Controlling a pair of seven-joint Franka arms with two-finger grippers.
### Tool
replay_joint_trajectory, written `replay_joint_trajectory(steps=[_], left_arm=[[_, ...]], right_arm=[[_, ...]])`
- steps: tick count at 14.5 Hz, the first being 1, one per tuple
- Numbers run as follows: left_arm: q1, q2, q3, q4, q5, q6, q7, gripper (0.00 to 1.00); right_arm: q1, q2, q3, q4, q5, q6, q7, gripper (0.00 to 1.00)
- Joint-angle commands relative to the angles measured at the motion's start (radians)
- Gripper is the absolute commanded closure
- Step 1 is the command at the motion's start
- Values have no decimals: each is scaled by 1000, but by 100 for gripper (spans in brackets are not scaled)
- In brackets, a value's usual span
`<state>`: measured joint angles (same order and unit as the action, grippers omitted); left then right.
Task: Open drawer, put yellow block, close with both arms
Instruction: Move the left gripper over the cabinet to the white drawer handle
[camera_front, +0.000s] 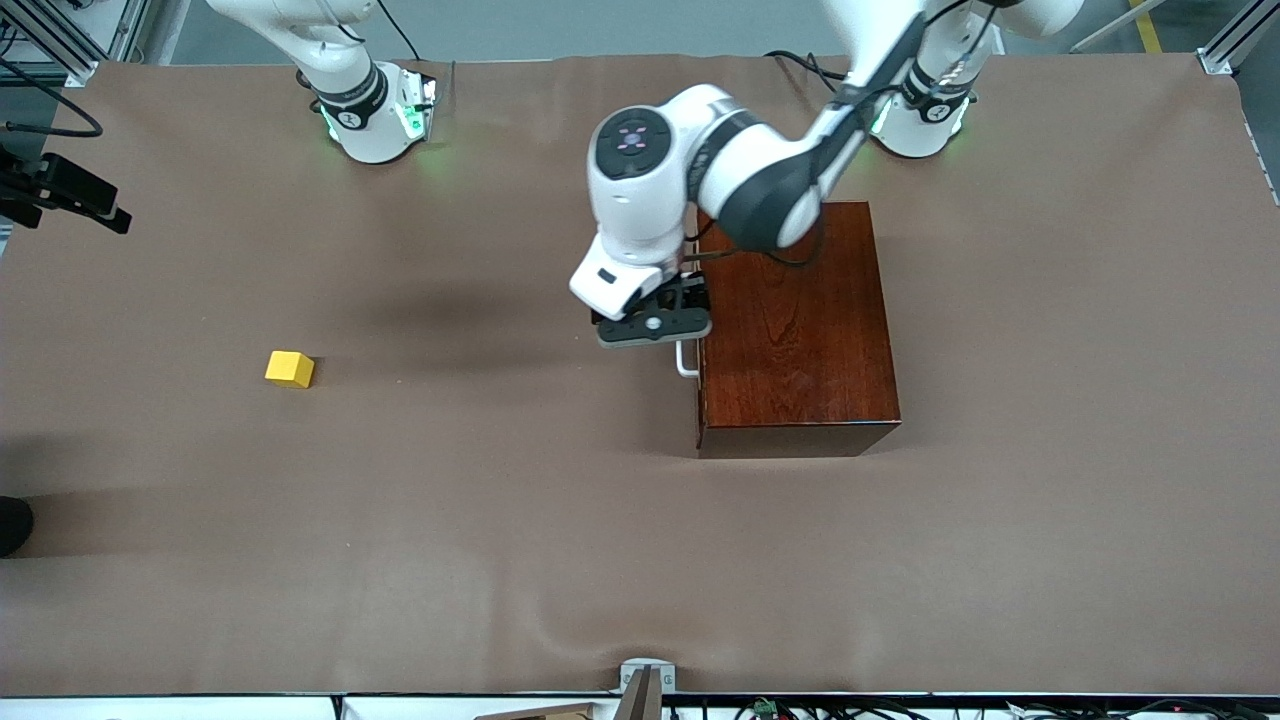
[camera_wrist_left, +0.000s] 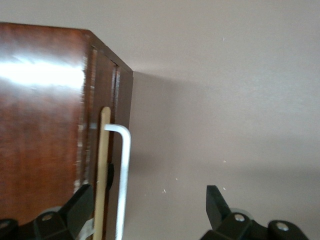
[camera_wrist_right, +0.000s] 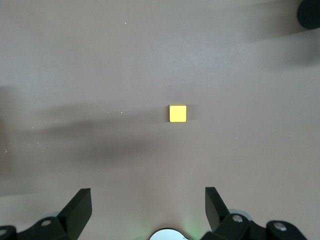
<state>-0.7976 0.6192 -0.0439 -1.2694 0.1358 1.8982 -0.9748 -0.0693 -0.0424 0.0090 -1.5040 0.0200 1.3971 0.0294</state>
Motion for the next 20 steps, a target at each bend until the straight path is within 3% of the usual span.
replay_joint_trajectory(steps=[1,4,8,20], left_arm=[[-95,68,100,45,27,5,-19,0],[-123,96,107,42,37,4,-21,0],[-152,128,105,35,136,-40,-19,0],[-147,159,107,33,142,-64,-15,0]], right_arm=[[-17,4,8,15,11,-12,-2,0],[-17,6,9,15,11,-12,-2,0],[-17,6,8,15,11,-13,-2,0],[-18,6,8,15,11,-12,-2,0]])
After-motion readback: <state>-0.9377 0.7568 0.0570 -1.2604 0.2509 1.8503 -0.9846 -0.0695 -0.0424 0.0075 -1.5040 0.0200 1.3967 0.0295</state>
